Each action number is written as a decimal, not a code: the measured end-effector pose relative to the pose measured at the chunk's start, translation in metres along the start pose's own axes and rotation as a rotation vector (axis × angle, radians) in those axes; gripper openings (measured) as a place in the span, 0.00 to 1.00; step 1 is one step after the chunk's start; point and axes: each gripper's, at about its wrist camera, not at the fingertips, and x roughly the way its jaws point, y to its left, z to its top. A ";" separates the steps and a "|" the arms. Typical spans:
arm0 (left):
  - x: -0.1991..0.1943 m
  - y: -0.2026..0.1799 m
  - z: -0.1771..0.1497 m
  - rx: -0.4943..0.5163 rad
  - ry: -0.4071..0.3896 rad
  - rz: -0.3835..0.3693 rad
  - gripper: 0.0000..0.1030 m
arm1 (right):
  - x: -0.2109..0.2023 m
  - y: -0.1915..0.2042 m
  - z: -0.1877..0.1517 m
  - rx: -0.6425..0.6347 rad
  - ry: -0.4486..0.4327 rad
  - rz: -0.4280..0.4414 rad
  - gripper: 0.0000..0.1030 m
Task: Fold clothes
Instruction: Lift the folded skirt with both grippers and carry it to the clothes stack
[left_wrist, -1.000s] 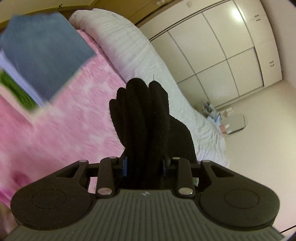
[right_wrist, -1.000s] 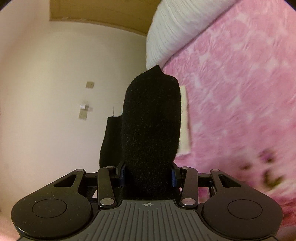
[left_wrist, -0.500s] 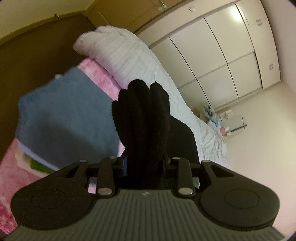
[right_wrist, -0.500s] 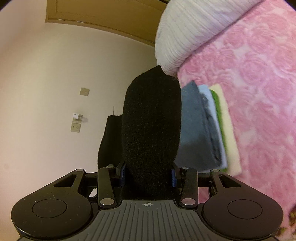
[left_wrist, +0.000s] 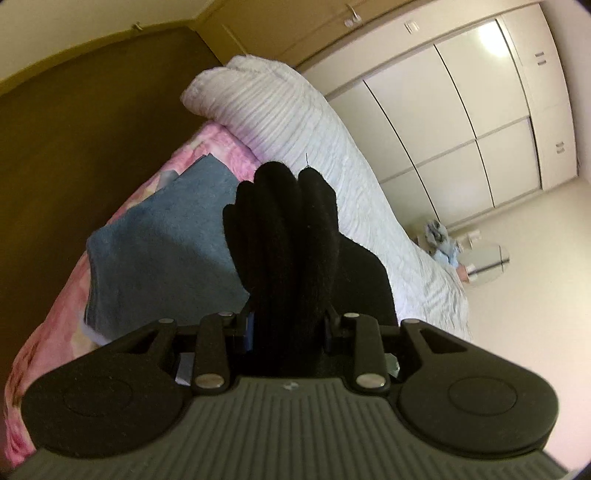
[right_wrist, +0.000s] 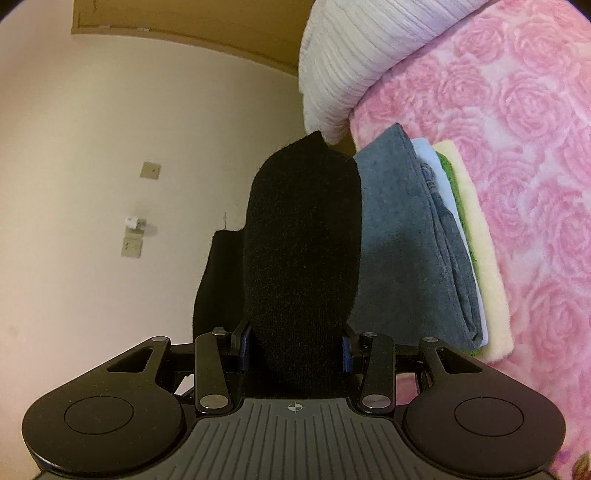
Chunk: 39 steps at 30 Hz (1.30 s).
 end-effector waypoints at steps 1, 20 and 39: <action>0.004 0.003 0.005 0.007 0.013 -0.007 0.26 | 0.003 0.000 -0.001 0.005 -0.014 -0.009 0.41; 0.075 0.057 0.045 -0.001 0.049 -0.018 0.26 | 0.069 -0.022 0.045 -0.002 -0.086 -0.172 0.44; 0.053 0.027 0.064 0.220 0.005 0.137 0.28 | 0.057 0.012 0.048 -0.248 -0.168 -0.393 0.52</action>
